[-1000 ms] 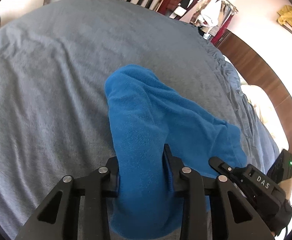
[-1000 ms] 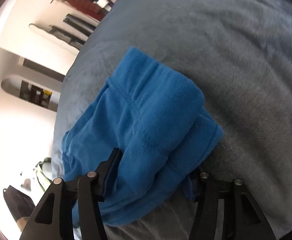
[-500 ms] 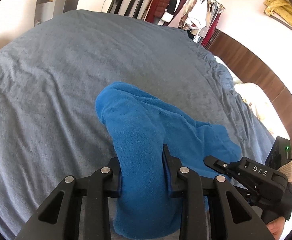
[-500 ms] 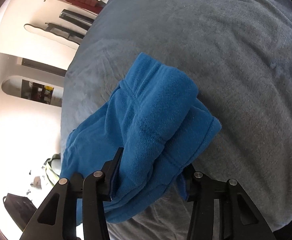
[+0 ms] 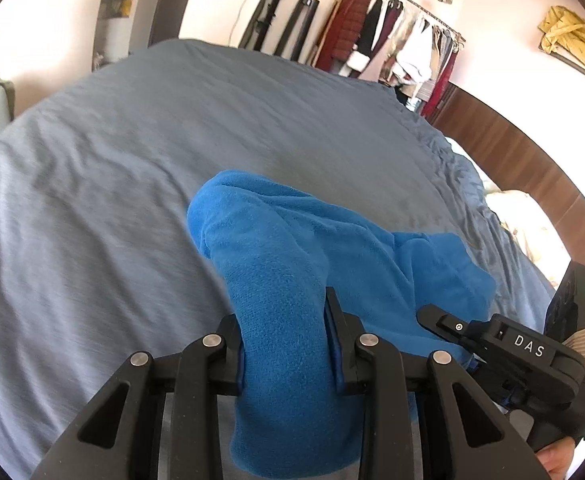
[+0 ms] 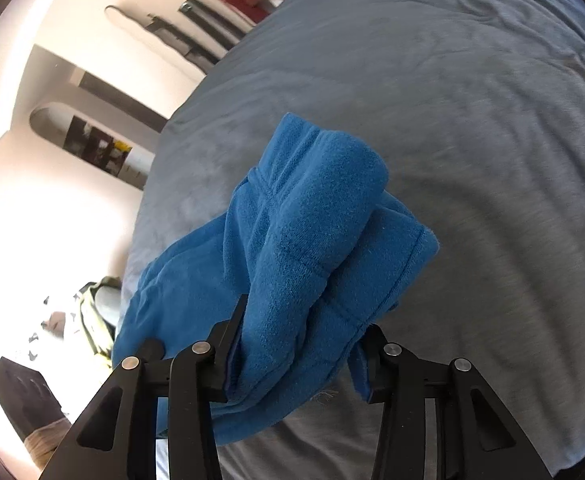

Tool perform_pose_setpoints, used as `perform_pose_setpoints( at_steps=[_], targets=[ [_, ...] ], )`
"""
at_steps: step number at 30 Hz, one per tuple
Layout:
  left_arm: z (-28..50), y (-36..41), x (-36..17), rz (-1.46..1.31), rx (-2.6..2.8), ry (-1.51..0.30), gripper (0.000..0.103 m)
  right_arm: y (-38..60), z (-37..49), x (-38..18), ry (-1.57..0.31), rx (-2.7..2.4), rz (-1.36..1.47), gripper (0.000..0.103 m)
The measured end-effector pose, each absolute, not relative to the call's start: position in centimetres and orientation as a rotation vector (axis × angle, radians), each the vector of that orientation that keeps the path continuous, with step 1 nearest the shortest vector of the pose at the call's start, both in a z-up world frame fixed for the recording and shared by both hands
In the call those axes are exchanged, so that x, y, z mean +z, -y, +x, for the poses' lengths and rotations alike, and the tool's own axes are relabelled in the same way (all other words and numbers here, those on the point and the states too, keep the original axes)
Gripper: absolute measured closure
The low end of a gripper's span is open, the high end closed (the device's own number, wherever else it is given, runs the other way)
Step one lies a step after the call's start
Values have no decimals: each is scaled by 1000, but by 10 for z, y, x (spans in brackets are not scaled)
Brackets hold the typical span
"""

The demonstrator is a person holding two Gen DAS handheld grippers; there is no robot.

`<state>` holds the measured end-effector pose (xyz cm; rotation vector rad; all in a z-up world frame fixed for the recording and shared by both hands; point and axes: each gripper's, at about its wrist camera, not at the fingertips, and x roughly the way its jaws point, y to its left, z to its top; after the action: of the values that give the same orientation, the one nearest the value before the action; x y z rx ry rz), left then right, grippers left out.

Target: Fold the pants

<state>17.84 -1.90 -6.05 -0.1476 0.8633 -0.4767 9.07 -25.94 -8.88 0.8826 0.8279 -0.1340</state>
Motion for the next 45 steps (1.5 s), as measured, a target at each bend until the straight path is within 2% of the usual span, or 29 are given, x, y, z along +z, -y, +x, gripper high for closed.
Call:
perform_pose_setpoints(
  at_steps=[11, 18, 31, 41, 44, 45],
  targets=[
    [229, -77, -63, -97, -398, -795, 73, 170, 162, -84, -825, -32, 794, 60],
    [267, -117, -88, -99, -362, -854, 73, 122, 202, -104, -876, -11, 705, 60],
    [274, -116, -115, -65, -340, -939, 73, 100, 219, -116, -979, -60, 623, 60],
    [273, -130, -129, -117, -333, -976, 71, 89, 212, -128, -975, -94, 611, 58],
    [273, -133, -131, -116, -311, -971, 63, 91, 210, -131, -977, -94, 634, 56],
    [273, -133, -130, -107, -301, -969, 56, 92, 209, -130, -977, -90, 636, 55]
  ],
)
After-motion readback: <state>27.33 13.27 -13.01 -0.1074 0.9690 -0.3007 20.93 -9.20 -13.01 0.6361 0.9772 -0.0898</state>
